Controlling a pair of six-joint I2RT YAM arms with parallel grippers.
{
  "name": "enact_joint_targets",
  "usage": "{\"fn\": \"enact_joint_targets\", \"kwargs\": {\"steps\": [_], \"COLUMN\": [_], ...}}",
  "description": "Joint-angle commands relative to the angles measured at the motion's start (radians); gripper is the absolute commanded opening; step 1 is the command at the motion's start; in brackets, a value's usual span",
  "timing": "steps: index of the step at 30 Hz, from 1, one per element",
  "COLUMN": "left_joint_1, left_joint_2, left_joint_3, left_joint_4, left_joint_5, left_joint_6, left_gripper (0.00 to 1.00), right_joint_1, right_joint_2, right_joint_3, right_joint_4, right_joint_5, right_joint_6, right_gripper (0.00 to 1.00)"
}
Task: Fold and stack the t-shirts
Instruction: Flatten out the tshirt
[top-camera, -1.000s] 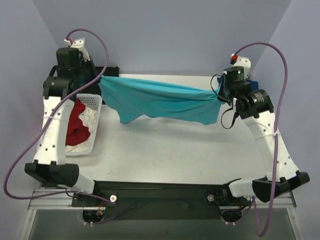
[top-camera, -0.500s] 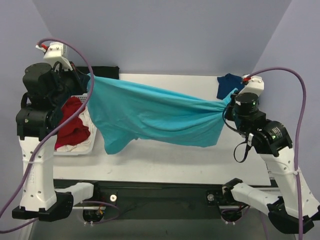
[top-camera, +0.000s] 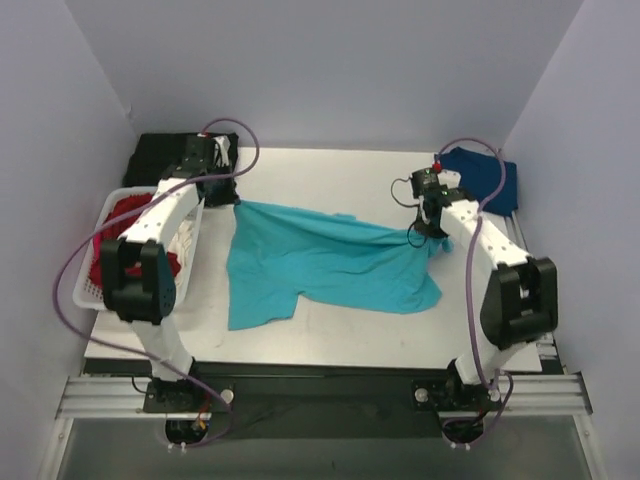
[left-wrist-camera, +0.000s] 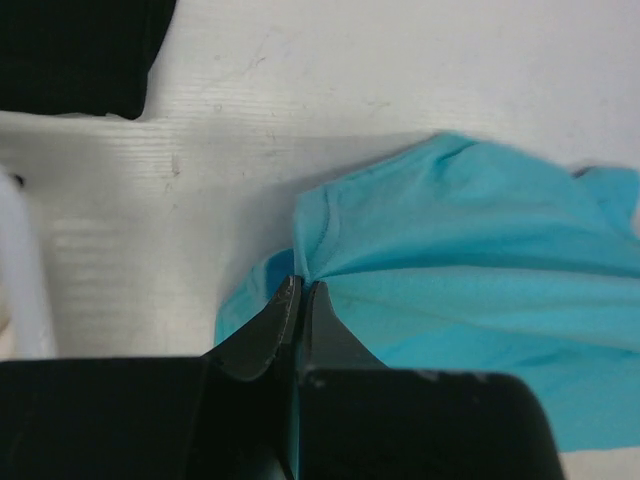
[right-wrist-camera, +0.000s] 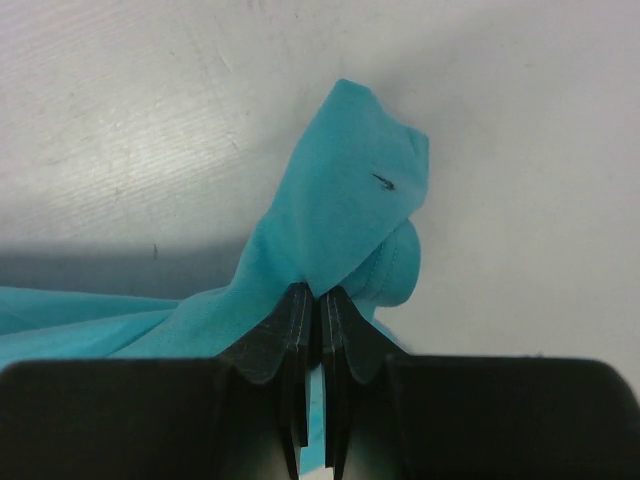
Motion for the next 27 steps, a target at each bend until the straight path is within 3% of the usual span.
{"fn": "enact_joint_targets", "kwargs": {"steps": [1, 8, 16, 17, 18, 20, 21, 24, 27], "left_joint_1": [-0.010, -0.017, -0.017, -0.017, -0.017, -0.018, -0.017, -0.017, -0.017], "left_joint_2": [0.140, 0.438, 0.607, 0.631, 0.644, 0.667, 0.667, 0.621, 0.528], "left_joint_3": [0.108, 0.419, 0.656, 0.697, 0.717, 0.762, 0.766, 0.706, 0.589], "left_joint_4": [0.125, 0.076, 0.011, 0.002, -0.001, -0.013, -0.013, 0.032, 0.105], "left_joint_5": [-0.002, -0.054, -0.051, -0.050, -0.048, -0.047, -0.051, -0.077, -0.105], "left_joint_6": [-0.012, -0.023, -0.040, -0.041, -0.043, -0.043, -0.041, -0.037, -0.043], "left_gripper": [0.00, 0.00, 0.03, 0.12, 0.39, 0.53, 0.70, 0.79, 0.81], "right_joint_1": [-0.036, -0.092, -0.153, -0.159, -0.161, -0.162, -0.162, -0.162, -0.164], "right_joint_2": [0.111, 0.358, 0.464, 0.476, 0.481, 0.481, 0.476, 0.449, 0.410], "right_joint_3": [0.097, 0.307, 0.450, 0.473, 0.481, 0.494, 0.495, 0.487, 0.470], "right_joint_4": [0.048, 0.047, 0.012, 0.007, 0.004, 0.002, 0.001, 0.001, 0.002], "right_joint_5": [0.003, -0.015, -0.029, -0.031, -0.026, -0.023, -0.020, -0.009, -0.003], "right_joint_6": [0.005, -0.058, -0.075, -0.077, -0.078, -0.084, -0.084, -0.081, -0.068], "right_gripper": [0.00, 0.00, 0.01, 0.07, 0.26, 0.39, 0.45, 0.50, 0.51]}}
